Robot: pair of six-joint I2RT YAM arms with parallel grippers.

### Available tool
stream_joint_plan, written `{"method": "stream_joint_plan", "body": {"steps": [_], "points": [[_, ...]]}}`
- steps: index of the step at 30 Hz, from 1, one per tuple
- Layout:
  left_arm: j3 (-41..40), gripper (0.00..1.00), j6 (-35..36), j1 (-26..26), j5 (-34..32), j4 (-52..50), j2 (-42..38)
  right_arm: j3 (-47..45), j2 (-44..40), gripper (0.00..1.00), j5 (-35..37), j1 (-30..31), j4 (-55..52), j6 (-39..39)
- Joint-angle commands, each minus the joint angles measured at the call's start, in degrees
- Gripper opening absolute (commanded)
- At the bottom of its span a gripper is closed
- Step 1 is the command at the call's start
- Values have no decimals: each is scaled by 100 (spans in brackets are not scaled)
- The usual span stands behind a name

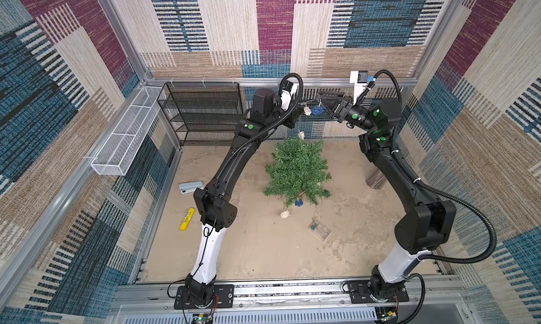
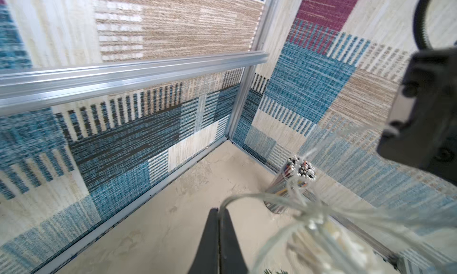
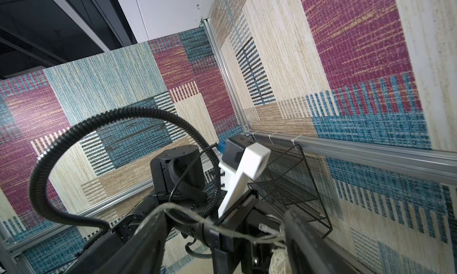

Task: Remove string lights from the small christmas tree
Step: Remove the light string from the Christmas tree.

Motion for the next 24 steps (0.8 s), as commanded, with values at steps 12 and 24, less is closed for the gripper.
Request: {"method": "stream_joint_plan", "body": {"steps": [12, 24], "points": [[-69, 0, -443, 527, -991, 82, -341, -992, -1139, 83, 292, -163, -1839, -1403], [-965, 0, -206, 797, -1531, -478, -1202, -1423, -1737, 84, 632, -256, -3031, -2157]]}}
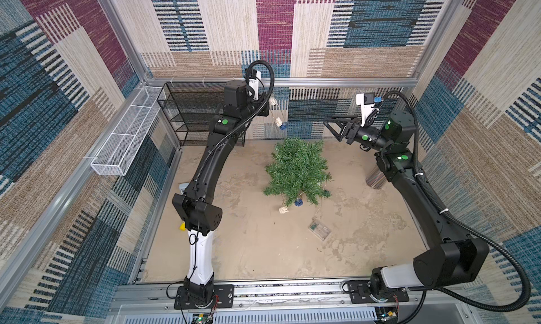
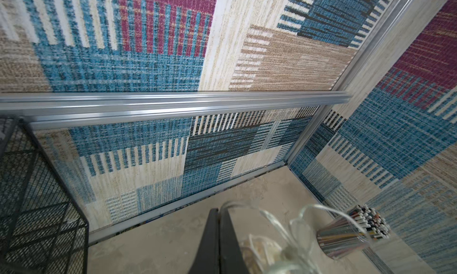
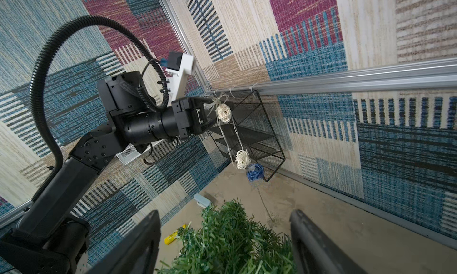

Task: Remove string lights from the small christmas tree
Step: Remove the light string from the Christmas tree.

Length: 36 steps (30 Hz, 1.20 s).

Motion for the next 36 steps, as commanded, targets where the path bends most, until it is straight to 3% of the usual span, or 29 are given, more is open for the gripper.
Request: {"method": "stream_joint_plan", "body": {"steps": [1, 11, 16, 26, 30, 36], "points": [[-254, 0, 139, 22, -279, -185, -235, -48, -89, 84, 141, -3, -443, -354], [-779, 0, -86, 188, -529, -615, -354, -357, -309, 84, 266, 29, -716, -526], [-1512, 0, -214, 283, -871, -721, -657, -369, -374, 84, 381, 28, -1007, -740], [-3070, 0, -486, 552, -593, -1137, -1492, -451, -409, 84, 458, 10, -1226, -923], [-2824, 0, -427, 579, -386, -1340, -1632, -440, -386, 84, 427, 7, -1221, -914], [-1560, 0, -324, 580, -444, -2023, -1580, -442, -441, 85, 453, 10, -1276, -973]]}}
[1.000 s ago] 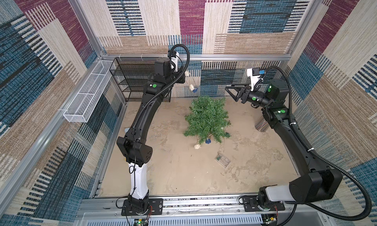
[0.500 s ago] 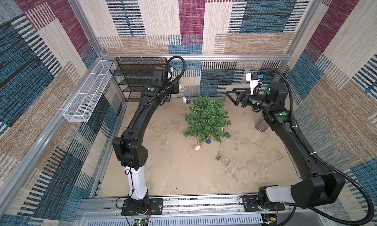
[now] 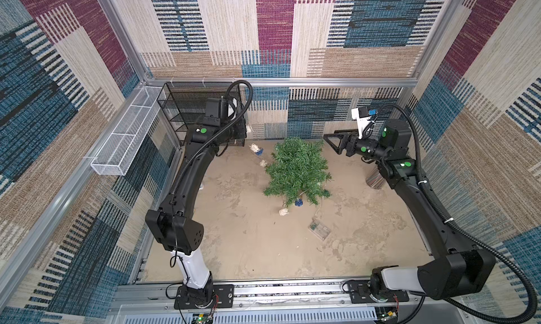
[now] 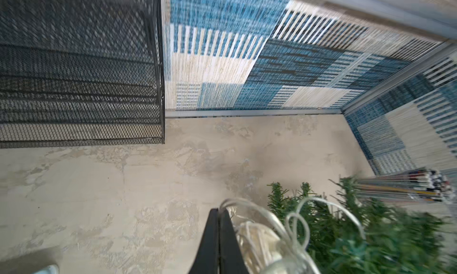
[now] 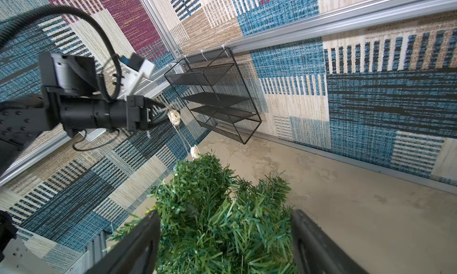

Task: Remove string lights from the small christmas tree
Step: Remove the light string from the Christmas tree.

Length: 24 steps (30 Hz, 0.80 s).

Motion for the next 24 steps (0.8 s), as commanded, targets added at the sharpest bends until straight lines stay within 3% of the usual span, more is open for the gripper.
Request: {"method": "stream_joint_plan", "body": {"steps": [1, 7, 16, 24], "points": [[493, 0, -59, 2, -9, -424, -41, 3, -66, 84, 31, 5, -38, -148], [1080, 0, 96, 3, -86, -705, -163, 8, -163, 85, 119, -2, -232, -372], [1015, 0, 343, 2, -253, -708, -781, -137, -323, 85, 93, -94, -238, -435], [623, 0, 308, 2, 85, -740, -1488, -130, -440, 85, -4, -17, -401, -662]]}}
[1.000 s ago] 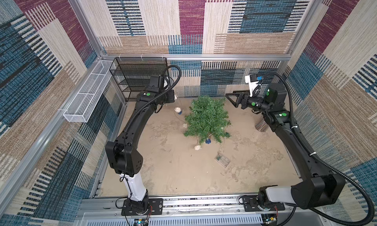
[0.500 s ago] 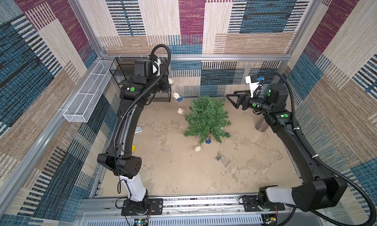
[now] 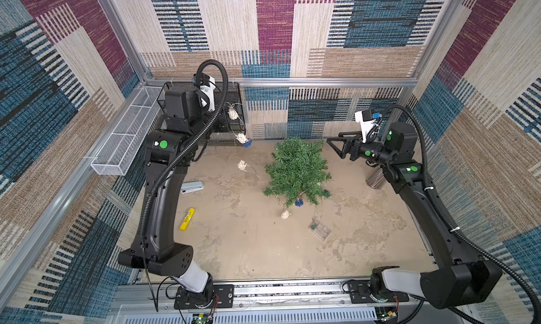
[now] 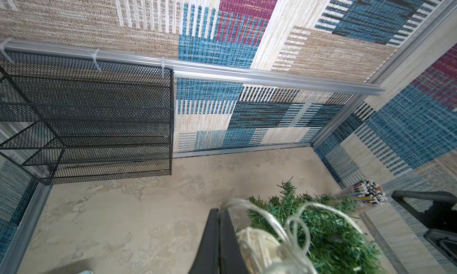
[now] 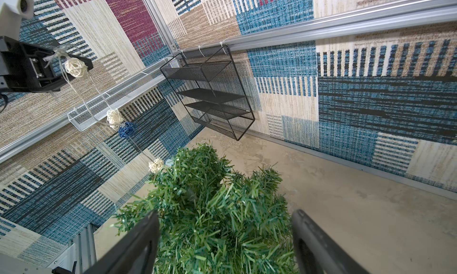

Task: Remove string lights from the small christmas tree
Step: Remove the light string from the Christmas tree.

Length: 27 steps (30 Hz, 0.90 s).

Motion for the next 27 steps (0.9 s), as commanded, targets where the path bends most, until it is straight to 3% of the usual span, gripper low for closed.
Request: {"method": "stream_joint_plan", "body": {"steps": [1, 6, 16, 22, 27], "points": [[-96, 0, 57, 7, 275, -51, -245, 39, -111, 85, -54, 131, -119, -292], [-175, 0, -207, -6, 682, -253, -576, 106, -404, 88, 91, 751, -303, -792], [-233, 0, -700, -32, 1247, -986, -1152, 613, -442, 90, 1630, 2845, -1090, -1404], [-396, 0, -995, -93, 1769, -1026, -1448, 423, -193, 92, 2338, 4045, -721, -1393], [-499, 0, -982, -138, 2138, -1028, -1618, -13, 30, 93, 2750, 4620, -66, -1412]]}}
